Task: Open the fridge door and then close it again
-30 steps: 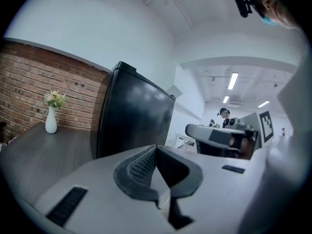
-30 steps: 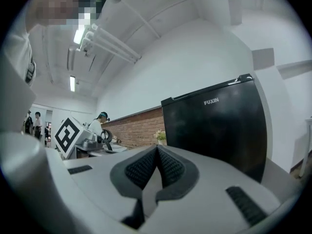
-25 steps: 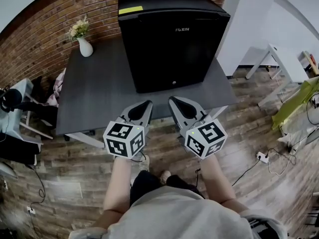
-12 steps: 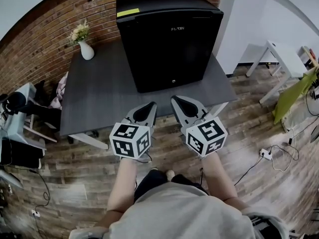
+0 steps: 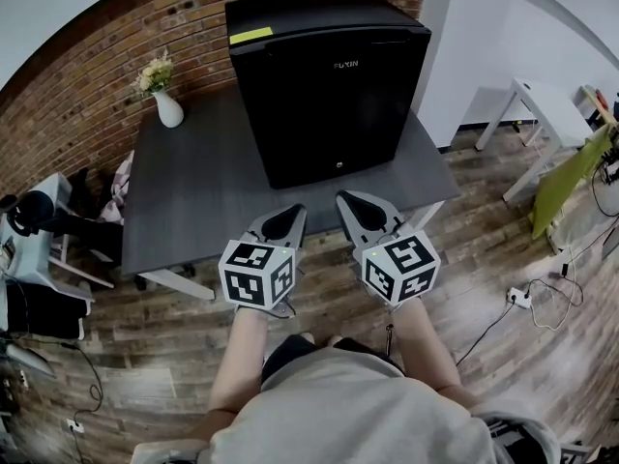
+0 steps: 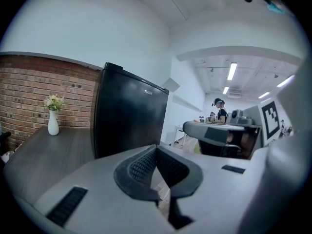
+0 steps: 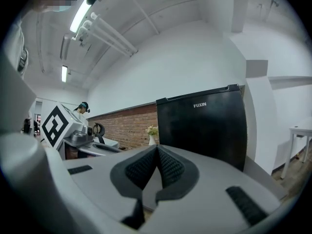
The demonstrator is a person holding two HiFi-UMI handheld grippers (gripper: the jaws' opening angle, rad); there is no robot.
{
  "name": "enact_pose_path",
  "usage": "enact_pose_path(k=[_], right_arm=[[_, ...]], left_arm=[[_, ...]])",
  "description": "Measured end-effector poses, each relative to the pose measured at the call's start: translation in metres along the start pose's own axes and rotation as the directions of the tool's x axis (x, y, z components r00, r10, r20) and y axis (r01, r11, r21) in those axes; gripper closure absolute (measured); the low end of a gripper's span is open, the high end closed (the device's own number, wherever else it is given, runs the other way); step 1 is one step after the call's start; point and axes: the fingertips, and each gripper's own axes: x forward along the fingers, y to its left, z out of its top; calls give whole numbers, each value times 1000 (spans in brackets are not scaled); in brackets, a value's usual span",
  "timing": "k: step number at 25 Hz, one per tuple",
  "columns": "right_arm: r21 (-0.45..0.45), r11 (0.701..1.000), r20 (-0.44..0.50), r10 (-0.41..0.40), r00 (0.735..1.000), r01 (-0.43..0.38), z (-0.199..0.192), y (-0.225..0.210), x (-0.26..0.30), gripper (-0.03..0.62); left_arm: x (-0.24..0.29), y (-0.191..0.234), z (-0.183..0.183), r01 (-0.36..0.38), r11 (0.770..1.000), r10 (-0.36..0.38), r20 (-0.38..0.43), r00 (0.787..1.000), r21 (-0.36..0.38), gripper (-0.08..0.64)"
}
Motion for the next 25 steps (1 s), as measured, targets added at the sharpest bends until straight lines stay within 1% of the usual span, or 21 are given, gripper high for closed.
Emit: enact_pose_path(k=[6,10,16,21,25], right_arm=[[6,1000,13,-10,1000,10,3,1,2,594],[2,1000,13,-12,1000,12,1,5,8,594],[7,1000,12,-18,1000,18,1,10,11,594],[9,1000,12,-30,999,30,0,11,10,594],[2,999,1,-39,999,39,-3,10,10,594]], left_arm=[[-3,3,1,10,1000,-10,0,1000,13,554],[-5,9,4,18,1000,-18,8,1000,9,554],[-7,6,9,43,999,-43,12,999,20,554],[-6,8,8,50,999,-50,18,999,0,554],[-3,4,7,63,998,-63,15,998,13,554]])
